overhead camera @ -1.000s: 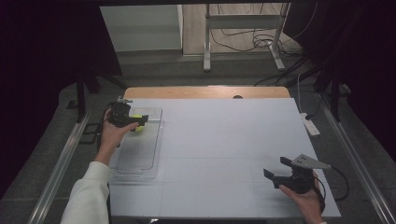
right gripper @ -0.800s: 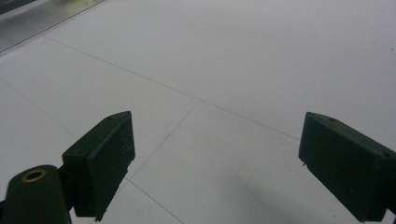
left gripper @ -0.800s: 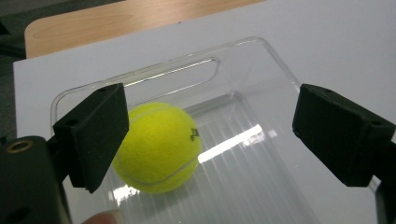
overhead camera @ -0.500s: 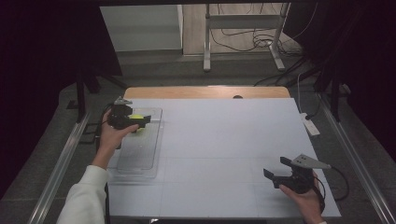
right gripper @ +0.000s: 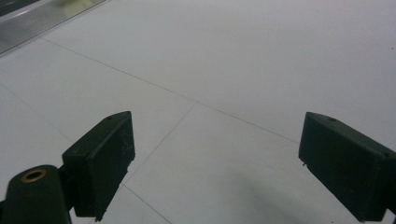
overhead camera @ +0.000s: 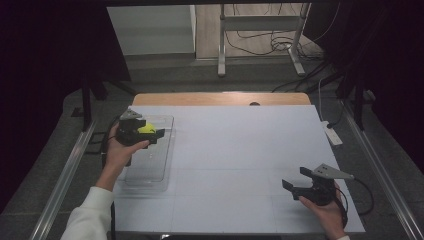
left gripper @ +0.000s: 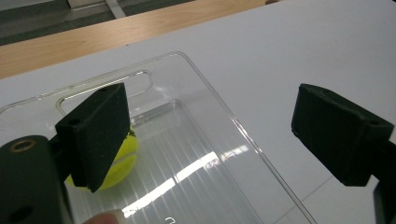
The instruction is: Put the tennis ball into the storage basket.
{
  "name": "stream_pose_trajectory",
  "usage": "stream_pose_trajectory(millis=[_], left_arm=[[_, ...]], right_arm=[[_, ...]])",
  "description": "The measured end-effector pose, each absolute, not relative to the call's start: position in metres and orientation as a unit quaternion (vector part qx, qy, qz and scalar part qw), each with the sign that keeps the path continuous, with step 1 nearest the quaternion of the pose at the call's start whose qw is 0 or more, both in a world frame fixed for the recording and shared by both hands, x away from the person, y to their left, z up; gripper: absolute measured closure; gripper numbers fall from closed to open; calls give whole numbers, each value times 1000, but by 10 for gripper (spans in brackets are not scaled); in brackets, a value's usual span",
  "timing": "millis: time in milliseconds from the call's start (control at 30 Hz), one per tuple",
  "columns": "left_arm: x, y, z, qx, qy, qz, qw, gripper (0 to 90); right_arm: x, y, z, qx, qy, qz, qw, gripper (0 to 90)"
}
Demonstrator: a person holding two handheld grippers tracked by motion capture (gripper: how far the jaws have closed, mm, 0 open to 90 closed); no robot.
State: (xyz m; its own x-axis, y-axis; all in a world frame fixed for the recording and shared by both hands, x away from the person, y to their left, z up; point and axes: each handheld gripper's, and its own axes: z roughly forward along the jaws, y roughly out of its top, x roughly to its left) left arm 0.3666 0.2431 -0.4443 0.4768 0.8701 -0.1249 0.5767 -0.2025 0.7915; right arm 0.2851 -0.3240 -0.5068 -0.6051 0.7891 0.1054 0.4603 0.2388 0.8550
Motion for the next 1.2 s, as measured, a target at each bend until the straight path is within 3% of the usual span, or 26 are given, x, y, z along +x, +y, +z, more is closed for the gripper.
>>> stream_pose_trajectory(millis=[667,1200], left_arm=[[343,236,-455,763,459,165,424,129],[297,230,-468,771,437,153,438,131]], right_arm=[[284,-327,-508,413,764,463,177,110],[282,-324,-503,408,762,470,178,110]])
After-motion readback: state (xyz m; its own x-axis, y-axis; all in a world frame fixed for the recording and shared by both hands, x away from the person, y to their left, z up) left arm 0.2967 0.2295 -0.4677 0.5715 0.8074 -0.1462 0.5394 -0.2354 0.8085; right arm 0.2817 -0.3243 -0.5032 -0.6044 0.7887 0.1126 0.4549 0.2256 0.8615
